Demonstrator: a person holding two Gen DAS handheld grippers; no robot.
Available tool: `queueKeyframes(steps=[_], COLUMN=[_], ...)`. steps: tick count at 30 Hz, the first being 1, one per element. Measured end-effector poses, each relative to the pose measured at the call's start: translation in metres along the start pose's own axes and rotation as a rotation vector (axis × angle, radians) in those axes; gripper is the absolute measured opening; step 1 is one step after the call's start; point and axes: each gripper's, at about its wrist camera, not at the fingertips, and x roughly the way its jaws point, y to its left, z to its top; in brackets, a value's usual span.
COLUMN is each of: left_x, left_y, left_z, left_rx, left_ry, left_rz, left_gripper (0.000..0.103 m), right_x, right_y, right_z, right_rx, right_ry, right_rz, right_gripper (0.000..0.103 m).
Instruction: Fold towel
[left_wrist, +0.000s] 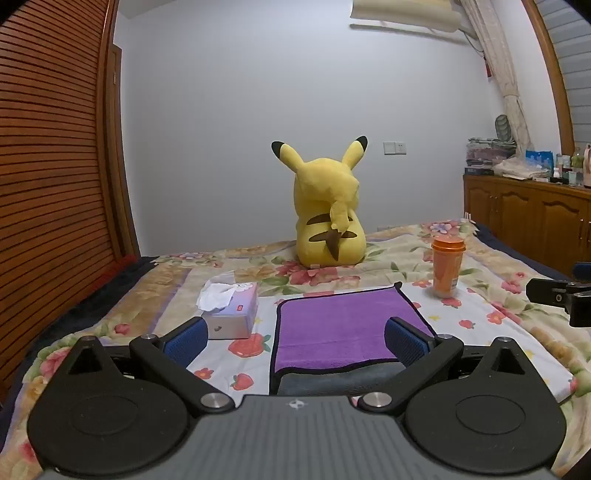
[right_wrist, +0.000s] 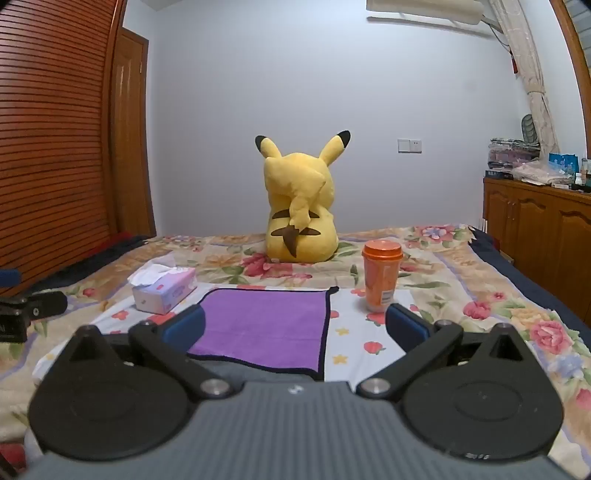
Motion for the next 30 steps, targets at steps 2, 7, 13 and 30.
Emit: queueKeyframes(steps=[2, 7, 13, 30], left_x=[0.0001, 0.0001, -0.0001, -0.0003], left_y=[-0.0001, -0.0001, -0.0003, 0.003], left_z=[0.0, 0.0, -0.0001, 0.0027], left_rx=[0.003, 0.003, 0.002, 0.003], left_ry=[0.002, 0.0, -0.004, -0.004], left_rz=[0.001, 0.001, 0.002, 0.003], left_gripper=[0.103, 0.103, 0.103, 0.103], right_x=[-0.0004, -0.0007, -0.0008, -0.0013], right_y=[0.0, -0.0007, -0.001, -0.0048], right_z=[-0.0001, -0.0002, -0.0002, -0.0001], right_rx=[-0.005, -0.003, -0.002, 0.001], right_ry=[-0.008, -0.007, -0.008, -0.008], right_rz=[-0.001, 0.0, 0.0, -0.002], right_gripper=[0.103, 0.103, 0.103, 0.103])
